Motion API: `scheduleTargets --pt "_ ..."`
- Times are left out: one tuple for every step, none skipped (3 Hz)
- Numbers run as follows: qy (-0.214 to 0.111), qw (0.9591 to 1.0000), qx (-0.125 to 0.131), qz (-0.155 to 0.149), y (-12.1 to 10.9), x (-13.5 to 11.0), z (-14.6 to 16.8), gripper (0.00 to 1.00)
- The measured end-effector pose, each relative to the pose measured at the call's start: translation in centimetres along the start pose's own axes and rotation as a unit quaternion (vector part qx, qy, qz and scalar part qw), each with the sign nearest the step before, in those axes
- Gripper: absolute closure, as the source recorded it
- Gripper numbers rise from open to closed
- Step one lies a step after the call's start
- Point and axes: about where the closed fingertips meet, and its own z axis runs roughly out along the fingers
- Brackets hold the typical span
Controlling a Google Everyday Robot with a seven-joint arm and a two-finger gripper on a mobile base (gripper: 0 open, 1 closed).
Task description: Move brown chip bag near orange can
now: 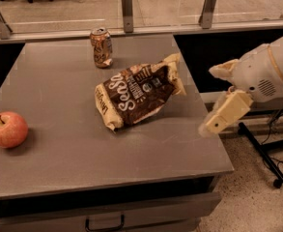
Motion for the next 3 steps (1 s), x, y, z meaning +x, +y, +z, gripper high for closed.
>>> scheduleTargets --pt "-0.078 0.9969 -0.001 0.011 -0.3 -3.1 2.1 0.0" --pt "-0.098 0.9947 0.01 0.031 0.0 -5.6 4.4 0.17" --pt "-0.094 0.9941 0.01 0.052 0.6 -7.1 6.9 0.4"
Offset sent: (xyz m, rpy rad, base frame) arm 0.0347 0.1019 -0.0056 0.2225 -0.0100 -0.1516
